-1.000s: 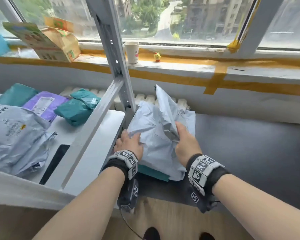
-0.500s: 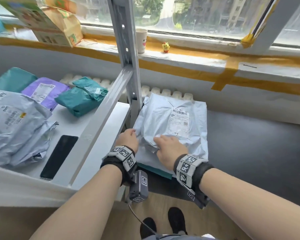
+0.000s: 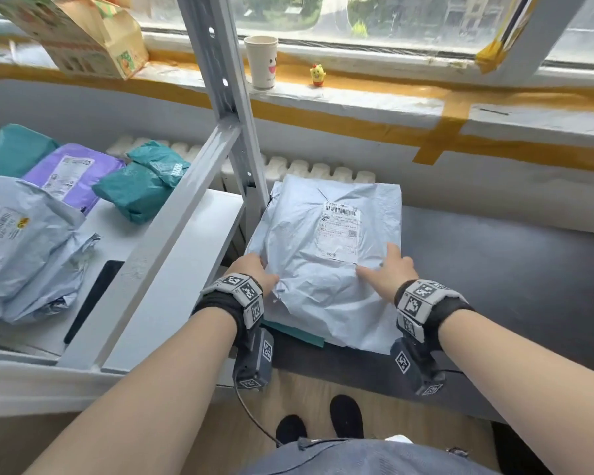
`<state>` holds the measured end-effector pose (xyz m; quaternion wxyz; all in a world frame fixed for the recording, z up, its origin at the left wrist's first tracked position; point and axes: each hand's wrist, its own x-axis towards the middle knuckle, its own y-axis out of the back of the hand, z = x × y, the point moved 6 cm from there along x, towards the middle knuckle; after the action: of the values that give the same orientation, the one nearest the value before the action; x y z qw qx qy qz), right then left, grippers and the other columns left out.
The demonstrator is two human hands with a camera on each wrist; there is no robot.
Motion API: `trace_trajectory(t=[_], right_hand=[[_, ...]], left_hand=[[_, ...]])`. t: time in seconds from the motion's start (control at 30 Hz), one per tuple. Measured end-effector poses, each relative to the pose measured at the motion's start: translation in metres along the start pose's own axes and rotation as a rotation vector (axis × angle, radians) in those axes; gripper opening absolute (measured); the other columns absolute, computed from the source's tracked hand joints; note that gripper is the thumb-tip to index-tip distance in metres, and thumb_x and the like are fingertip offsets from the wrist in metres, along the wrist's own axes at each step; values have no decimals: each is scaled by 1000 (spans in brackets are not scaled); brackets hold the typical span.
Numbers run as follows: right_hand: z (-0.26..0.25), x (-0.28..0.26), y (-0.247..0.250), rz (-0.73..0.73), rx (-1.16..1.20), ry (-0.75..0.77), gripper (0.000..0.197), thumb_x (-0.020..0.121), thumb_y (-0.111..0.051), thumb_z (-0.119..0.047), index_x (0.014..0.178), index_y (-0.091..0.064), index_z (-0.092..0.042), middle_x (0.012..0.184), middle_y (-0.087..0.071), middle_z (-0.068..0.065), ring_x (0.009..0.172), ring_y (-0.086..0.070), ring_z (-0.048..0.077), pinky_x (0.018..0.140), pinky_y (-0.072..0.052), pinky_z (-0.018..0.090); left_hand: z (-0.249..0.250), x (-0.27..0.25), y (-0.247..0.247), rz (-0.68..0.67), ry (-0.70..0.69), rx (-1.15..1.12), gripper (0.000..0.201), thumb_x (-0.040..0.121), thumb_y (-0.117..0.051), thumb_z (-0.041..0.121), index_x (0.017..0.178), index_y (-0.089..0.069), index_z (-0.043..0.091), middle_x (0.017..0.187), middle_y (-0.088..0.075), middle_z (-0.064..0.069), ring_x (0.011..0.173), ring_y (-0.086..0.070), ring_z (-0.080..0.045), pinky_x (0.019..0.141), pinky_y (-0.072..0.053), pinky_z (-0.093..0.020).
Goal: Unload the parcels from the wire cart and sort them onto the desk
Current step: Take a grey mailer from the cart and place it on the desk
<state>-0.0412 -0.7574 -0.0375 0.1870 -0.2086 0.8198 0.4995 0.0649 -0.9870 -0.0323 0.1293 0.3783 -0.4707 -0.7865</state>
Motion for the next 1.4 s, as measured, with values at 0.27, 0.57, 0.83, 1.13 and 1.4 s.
trace_trajectory(t=[0.27,0.57,0.83,1.13,1.4], right_hand=[[2,7,5,-54,217,108,76,74,-73,-7,139,-34,-18,124,-53,11,93,-55,21,77,-44,25],[-35,-7,-10,13,87,301,38,85,-60,-5,118,-44,-10,117,-54,13,97,-54,25,80,-44,30],[-7,5,-23,39,185,51,79,81,-66,-38,142,-22,-12,139,-35,19,125,-42,37,103,-35,38],[2,35,-17,-20,376,-74,79,69,-76,-50,125,-47,-2,123,-58,12,111,-58,27,95,-48,36],[2,38,-21,-229,456,-69,22,77,-76,-13,87,-58,-5,84,-60,13,66,-58,21,56,-49,27]], left_hand=[[11,3,9,77,-51,-91,14,89,-51,19,86,-56,6,100,-67,-15,91,-63,-29,79,-48,-34],[-15,-11,41,193,109,0,29,89,-50,13,115,-55,1,120,-55,-20,106,-57,-37,82,-46,-37],[8,-21,31,282,-33,413,69,84,-54,15,143,-19,21,146,-17,-13,132,-29,-31,105,-34,-41],[6,5,-1,24,-25,-56,58,86,-54,13,138,-38,35,151,-19,-10,129,-39,-35,110,-32,-36],[-3,13,2,-79,53,-242,107,77,-75,15,151,1,24,149,-35,-9,124,-49,-29,95,-41,-31]])
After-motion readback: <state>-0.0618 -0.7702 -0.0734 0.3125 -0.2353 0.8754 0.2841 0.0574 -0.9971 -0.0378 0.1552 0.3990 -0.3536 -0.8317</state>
